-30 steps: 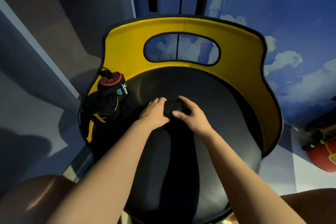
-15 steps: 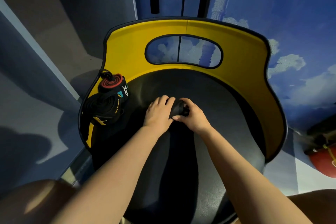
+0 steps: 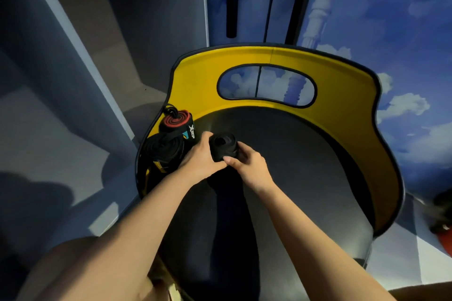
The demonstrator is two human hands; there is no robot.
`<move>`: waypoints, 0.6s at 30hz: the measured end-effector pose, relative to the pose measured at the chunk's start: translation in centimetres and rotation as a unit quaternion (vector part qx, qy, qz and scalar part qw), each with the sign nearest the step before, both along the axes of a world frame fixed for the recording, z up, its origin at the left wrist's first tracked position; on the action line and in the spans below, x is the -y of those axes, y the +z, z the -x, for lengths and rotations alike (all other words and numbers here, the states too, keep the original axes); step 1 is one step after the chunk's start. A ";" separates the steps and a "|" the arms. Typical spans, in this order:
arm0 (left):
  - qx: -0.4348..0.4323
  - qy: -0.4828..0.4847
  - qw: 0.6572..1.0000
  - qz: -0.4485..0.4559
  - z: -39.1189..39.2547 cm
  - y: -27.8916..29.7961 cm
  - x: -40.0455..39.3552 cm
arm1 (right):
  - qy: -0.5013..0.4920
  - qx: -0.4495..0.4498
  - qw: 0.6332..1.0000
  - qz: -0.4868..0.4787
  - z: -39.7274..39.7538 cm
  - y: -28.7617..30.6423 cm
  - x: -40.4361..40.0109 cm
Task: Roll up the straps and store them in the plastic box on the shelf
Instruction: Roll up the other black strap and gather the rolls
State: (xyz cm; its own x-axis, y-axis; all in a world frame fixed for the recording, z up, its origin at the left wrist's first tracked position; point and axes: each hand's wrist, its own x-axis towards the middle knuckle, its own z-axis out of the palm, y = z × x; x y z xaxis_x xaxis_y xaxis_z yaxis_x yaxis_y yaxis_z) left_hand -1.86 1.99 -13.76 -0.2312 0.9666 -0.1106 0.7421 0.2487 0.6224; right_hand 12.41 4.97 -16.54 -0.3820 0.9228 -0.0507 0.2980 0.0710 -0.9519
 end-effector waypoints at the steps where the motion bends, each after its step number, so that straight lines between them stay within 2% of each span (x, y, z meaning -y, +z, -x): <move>1: -0.006 -0.005 1.000 0.001 0.7 0.3 0.1 | 0.016 0.026 0.999 -0.017 0.7 0.3 -0.2; 8: -0.095 0.002 0.996 0.002 4.5 1.1 -1.0 | 0.060 0.094 0.992 -0.067 5.3 0.9 -1.7; 13: -0.288 -0.024 0.957 -0.010 5.7 0.3 -1.0 | 0.091 0.150 0.983 -0.052 6.9 0.3 -2.6; 18: -0.306 -0.032 0.951 -0.002 5.7 -0.3 -1.1 | 0.101 0.179 0.978 -0.017 7.0 0.3 -2.7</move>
State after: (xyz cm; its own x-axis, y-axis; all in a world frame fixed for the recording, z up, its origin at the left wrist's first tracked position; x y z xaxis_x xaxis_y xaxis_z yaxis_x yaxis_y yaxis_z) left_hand -7.55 3.07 -14.02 -0.1912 0.9811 0.0285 0.9796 0.1889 0.0690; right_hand 5.38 7.72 -16.27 -0.5193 0.8343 -0.1850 0.5892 0.1927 -0.7846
